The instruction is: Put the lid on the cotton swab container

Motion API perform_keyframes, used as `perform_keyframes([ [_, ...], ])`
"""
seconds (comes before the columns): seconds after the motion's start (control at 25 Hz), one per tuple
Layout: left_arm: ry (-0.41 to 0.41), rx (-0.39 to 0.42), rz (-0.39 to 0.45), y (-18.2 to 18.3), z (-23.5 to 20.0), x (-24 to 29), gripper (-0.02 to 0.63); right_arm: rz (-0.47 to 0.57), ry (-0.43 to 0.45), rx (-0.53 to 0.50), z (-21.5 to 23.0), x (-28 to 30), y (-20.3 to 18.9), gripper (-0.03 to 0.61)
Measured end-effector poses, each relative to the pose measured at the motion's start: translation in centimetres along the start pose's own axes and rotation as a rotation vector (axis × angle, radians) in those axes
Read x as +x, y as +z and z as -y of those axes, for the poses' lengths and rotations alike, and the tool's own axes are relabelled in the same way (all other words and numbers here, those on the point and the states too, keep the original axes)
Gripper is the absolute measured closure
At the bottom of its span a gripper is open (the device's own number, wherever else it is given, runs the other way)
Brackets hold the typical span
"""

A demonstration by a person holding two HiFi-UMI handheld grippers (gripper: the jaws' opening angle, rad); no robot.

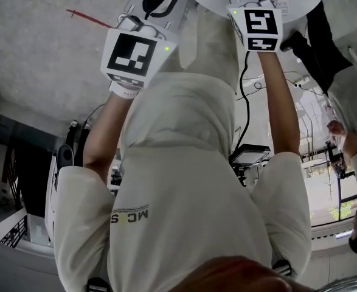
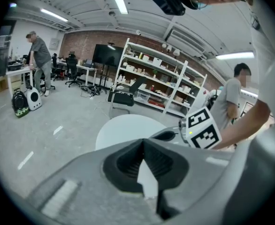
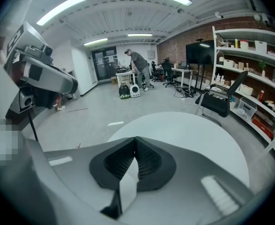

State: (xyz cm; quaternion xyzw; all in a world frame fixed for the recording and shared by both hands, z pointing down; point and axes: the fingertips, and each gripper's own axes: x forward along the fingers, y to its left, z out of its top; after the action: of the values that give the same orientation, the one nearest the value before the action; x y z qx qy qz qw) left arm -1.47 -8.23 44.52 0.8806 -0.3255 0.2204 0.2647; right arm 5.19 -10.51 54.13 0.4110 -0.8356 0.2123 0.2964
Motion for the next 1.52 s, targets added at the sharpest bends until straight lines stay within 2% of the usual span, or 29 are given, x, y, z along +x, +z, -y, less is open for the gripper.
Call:
perform_keyframes([
  [0.52,-0.015,0.056,0.073,4.0,2.3,-2.7,0.614,0.068,-0.039,-0.011,-0.8,-6.9,4.0,0.581],
  [0.84,-0.024,0.083,0.110,6.6,4.0,-5.9,0.614,0.115,-0.026,-0.019,-1.7,-12.2,7.6,0.581],
  [1.04,-0.030,0.079,0.137,8.2,5.5,-8.9,0.614,0.146,-0.007,-0.040,-3.8,-16.0,9.9,0.581],
  [1.52,-0.053,0.145,0.215,11.6,8.8,-13.3,0.614,0.233,-0.024,-0.043,-6.7,-22.7,13.1,0.581],
])
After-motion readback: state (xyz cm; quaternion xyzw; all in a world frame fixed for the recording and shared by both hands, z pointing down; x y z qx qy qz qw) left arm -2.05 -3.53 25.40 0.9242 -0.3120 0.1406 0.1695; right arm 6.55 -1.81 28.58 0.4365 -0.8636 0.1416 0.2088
